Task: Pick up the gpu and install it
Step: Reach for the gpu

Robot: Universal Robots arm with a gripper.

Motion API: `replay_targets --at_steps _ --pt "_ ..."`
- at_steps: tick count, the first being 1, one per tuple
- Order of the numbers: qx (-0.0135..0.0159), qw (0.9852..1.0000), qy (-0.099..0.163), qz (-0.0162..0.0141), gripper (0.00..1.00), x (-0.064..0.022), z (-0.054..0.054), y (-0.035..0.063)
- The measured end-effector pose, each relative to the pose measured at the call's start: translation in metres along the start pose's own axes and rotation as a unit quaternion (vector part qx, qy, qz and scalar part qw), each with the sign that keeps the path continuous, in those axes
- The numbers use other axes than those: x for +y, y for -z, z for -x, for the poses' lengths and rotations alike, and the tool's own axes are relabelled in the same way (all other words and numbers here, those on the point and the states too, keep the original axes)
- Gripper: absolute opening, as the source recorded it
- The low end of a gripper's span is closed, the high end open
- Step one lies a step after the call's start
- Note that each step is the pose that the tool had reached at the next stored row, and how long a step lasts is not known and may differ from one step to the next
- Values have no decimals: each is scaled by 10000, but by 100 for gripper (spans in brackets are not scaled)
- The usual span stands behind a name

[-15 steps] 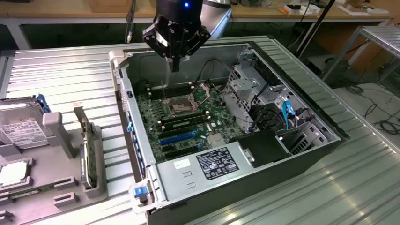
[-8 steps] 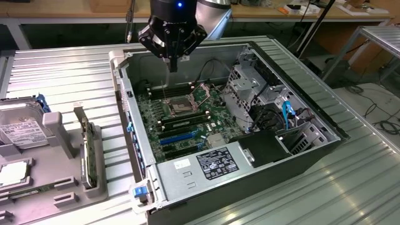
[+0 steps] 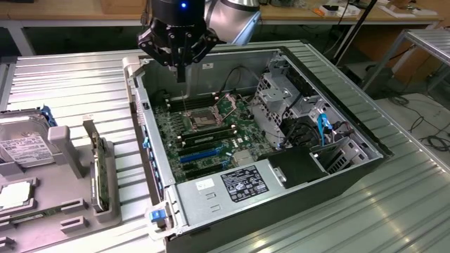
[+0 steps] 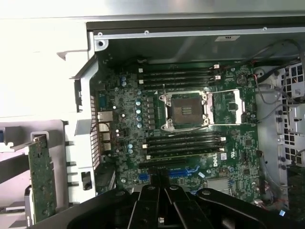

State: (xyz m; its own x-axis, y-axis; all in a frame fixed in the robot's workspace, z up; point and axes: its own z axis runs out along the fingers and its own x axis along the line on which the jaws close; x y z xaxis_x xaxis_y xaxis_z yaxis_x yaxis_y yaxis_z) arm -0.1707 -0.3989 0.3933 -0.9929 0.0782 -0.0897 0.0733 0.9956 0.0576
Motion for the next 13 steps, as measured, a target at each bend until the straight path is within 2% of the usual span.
replay_targets --at_steps 1,3,7,13 --pt "37 10000 -5 8 11 -2 -24 2" --pt "88 10000 -12 17 11 -6 -73 7" --pt "89 10000 -13 20 11 -21 -279 27" --pt "89 10000 -15 21 11 -38 -517 49"
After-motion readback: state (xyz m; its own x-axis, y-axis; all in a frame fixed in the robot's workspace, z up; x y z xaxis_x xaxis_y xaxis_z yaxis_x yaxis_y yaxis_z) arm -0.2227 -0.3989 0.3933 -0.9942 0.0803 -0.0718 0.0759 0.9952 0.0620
